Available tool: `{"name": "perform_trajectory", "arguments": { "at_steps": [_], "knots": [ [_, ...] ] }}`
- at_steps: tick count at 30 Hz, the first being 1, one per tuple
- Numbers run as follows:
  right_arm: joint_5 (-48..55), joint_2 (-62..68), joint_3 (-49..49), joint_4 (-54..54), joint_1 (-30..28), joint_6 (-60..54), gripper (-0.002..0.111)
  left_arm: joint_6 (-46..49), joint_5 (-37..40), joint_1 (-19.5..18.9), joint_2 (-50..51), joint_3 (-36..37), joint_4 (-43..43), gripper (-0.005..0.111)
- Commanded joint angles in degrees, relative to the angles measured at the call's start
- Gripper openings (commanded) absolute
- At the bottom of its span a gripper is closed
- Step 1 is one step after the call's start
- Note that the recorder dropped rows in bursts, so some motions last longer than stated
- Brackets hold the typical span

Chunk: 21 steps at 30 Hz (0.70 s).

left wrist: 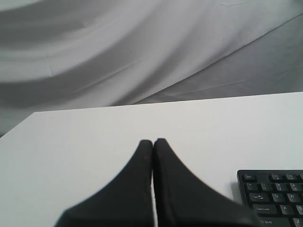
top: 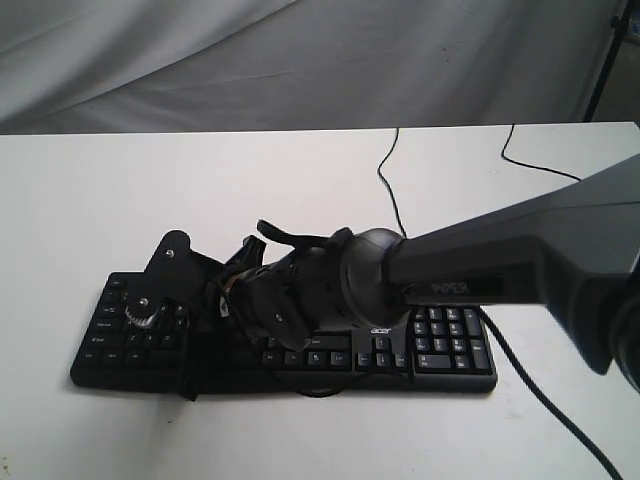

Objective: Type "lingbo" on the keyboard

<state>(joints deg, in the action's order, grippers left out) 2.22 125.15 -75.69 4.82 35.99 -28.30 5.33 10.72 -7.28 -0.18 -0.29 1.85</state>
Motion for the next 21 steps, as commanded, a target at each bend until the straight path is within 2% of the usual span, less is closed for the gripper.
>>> {"name": "perform_trajectory", "arguments": {
  "at_steps": [1,9,21],
  "knots": [
    [0.35,-1.75,-0.11,0.27,-0.19,-0.18,0.000,-0.16,-0.25,0.22,0.18,0.29,-0.03,0.001],
    [3.53,-5.04,0.11,0.04,-0.08,-0.18,0.000,-0.16,-0.25,0.22,0.18,0.29,-0.03,0.001],
    [1.15,-6.74,4.68,0.22,0.59,-0.18,0.000,-0.16,-0.25,0.22,0.18,0.29,-0.03,0.001]
  ]
}}
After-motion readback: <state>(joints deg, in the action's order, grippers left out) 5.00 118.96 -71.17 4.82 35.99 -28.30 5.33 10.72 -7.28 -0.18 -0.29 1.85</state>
